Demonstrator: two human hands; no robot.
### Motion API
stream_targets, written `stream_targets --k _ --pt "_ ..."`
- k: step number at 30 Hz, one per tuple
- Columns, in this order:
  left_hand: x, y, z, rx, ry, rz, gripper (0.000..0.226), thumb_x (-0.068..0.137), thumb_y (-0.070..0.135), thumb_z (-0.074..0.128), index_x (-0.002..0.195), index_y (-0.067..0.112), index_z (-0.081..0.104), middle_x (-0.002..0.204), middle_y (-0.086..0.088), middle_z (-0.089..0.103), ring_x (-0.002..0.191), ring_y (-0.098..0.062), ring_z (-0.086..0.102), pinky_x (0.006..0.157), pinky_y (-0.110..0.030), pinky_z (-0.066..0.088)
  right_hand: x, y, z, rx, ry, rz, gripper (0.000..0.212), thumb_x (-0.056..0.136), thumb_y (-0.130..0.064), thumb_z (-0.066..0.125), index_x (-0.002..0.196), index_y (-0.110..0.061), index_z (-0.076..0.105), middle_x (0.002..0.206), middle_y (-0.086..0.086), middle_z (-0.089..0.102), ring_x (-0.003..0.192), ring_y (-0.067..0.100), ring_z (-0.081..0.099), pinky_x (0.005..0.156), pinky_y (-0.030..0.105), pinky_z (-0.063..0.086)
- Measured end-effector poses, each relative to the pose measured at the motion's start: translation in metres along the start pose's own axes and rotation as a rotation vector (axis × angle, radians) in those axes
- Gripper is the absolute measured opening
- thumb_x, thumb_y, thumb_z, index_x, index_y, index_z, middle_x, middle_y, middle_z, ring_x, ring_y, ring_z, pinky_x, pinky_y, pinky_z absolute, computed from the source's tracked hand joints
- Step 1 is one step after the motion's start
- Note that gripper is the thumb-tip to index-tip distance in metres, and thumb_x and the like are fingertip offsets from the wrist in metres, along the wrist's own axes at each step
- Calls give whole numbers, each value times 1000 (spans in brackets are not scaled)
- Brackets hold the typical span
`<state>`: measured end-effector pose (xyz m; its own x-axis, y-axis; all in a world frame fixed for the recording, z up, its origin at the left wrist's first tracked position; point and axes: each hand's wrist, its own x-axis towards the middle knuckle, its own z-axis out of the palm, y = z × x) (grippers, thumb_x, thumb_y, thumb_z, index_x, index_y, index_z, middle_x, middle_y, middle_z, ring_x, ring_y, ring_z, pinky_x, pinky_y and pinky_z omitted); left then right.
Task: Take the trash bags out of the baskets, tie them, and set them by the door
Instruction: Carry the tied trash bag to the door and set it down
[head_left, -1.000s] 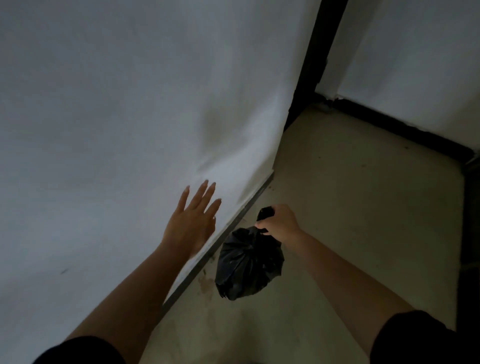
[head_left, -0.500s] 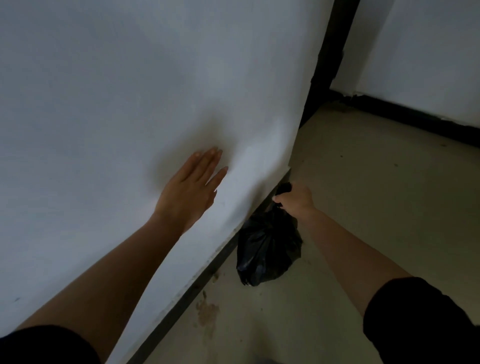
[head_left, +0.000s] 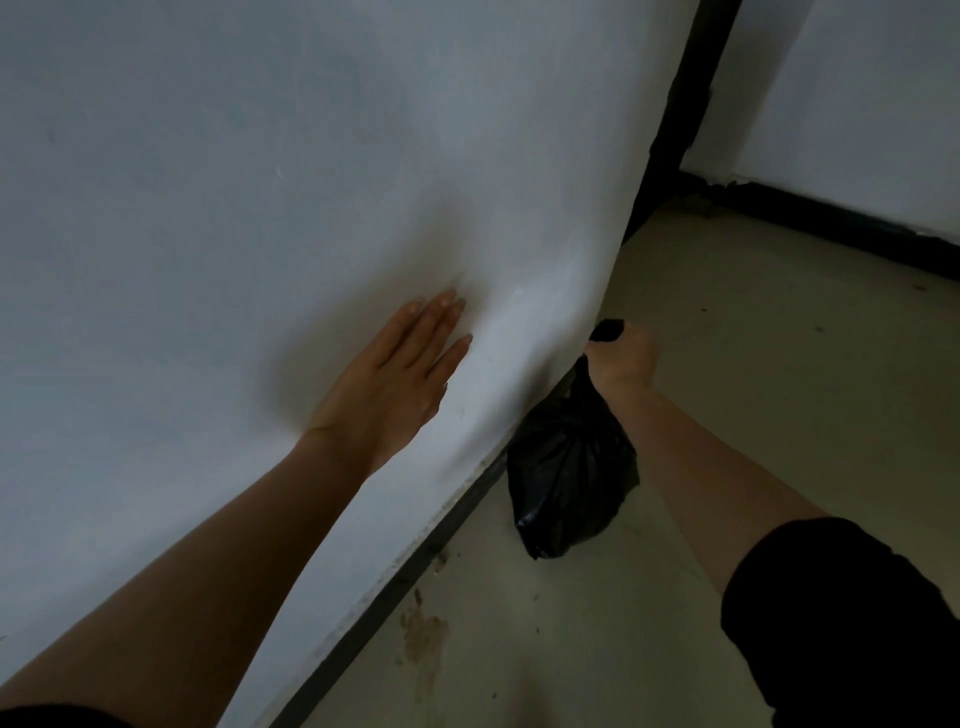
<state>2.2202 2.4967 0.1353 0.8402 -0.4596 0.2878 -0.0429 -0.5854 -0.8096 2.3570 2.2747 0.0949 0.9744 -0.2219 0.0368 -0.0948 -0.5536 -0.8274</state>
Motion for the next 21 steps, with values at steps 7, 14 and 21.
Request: stream_targets --k 7,14,21 --pt "0 0 0 30 -12 14 66 98 44 29 151 8 14 157 -21 11 146 -35 10 117 -49 -3 -4 9 6 -43 -100 95 26 92 2 50 70 -10 57 75 10 54 75 28 56 64 35 44" --pt "0 -1 0 42 -16 29 67 96 44 29 150 8 12 157 -20 13 146 -35 11 117 -48 1 -13 13 2 -116 -232 139 36 92 -13 58 124 3 51 125 20 55 116 33 54 89 30 43" --pt "0 -2 1 31 -68 7 64 96 42 29 150 10 15 156 -19 13 146 -34 12 116 -49 -5 -19 8 -7 -94 -167 73 49 87 -17 61 131 -2 47 126 18 53 112 33 56 95 40 49"
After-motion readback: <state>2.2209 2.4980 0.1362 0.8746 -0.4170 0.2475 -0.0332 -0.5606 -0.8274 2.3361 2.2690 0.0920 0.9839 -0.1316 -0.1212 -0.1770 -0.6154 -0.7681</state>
